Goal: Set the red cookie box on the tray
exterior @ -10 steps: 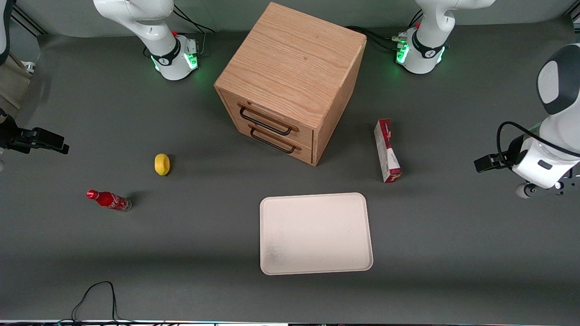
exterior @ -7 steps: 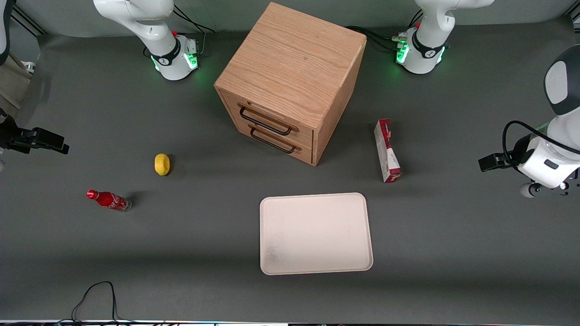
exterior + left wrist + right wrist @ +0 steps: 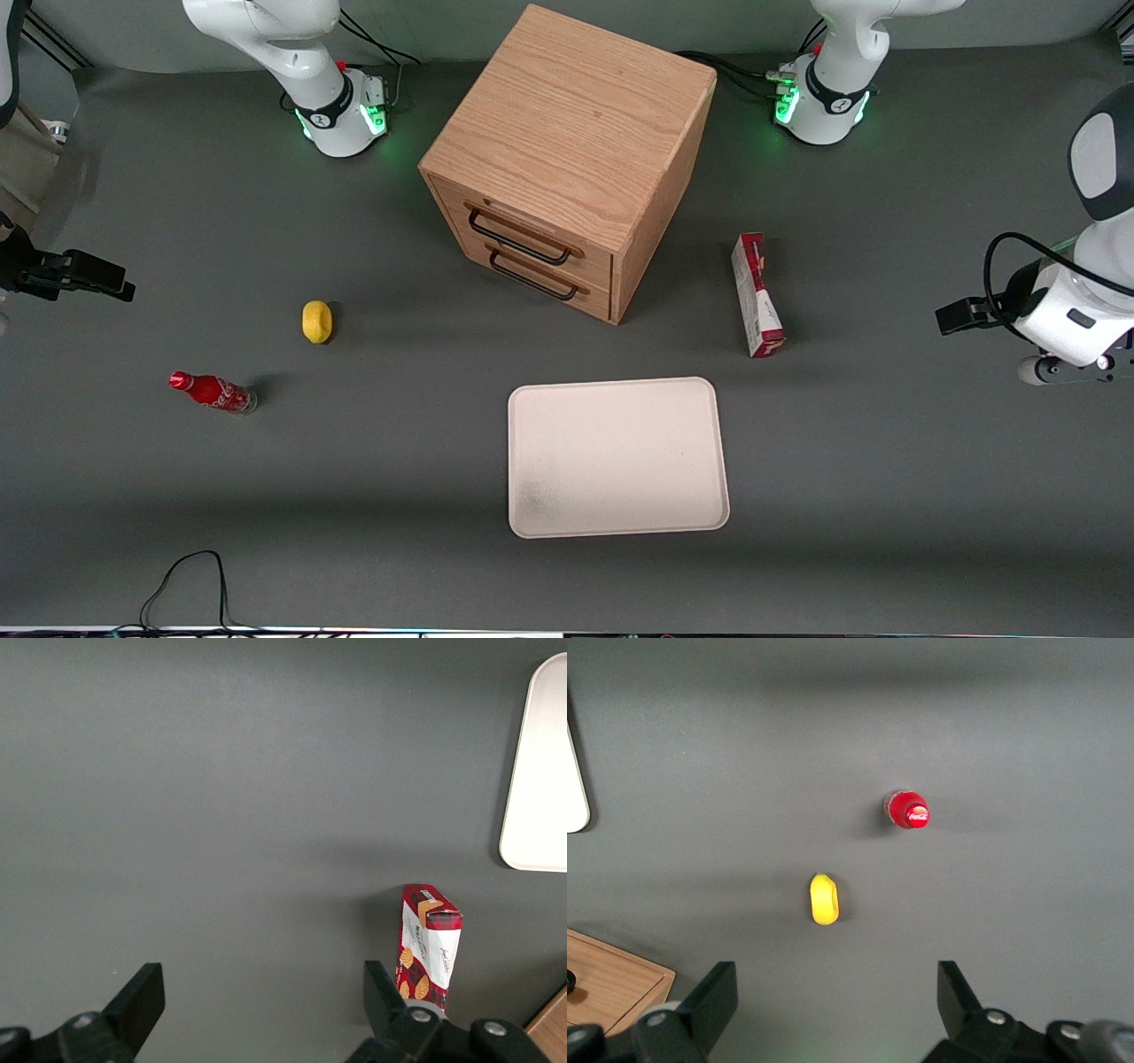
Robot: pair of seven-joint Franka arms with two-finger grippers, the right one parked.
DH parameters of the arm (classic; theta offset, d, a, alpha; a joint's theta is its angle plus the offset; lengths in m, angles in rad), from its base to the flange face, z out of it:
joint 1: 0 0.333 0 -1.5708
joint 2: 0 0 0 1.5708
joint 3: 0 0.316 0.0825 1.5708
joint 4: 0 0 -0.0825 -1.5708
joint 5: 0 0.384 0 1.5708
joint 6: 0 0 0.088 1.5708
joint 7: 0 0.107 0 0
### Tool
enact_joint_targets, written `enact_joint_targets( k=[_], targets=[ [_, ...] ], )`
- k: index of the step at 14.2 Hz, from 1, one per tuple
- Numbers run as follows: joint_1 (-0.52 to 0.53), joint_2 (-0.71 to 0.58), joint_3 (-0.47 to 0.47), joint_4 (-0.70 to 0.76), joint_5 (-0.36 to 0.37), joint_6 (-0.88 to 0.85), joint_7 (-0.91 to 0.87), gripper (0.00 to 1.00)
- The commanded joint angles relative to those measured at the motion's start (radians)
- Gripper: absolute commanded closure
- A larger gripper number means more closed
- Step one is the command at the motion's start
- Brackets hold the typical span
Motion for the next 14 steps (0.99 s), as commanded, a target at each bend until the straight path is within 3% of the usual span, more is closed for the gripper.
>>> enact_joint_targets(
  k=[1, 7, 14],
  targets=[
    [0.002, 0.000, -0.013, 0.024, 0.000, -0.030, 0.012, 0.00],
    [-0.048, 0.019, -0.019, 0.022, -0.028, -0.061, -0.009, 0.00],
    [-0.269, 0.019, -0.021, 0.030, -0.104, -0.088, -0.304, 0.00]
  ],
)
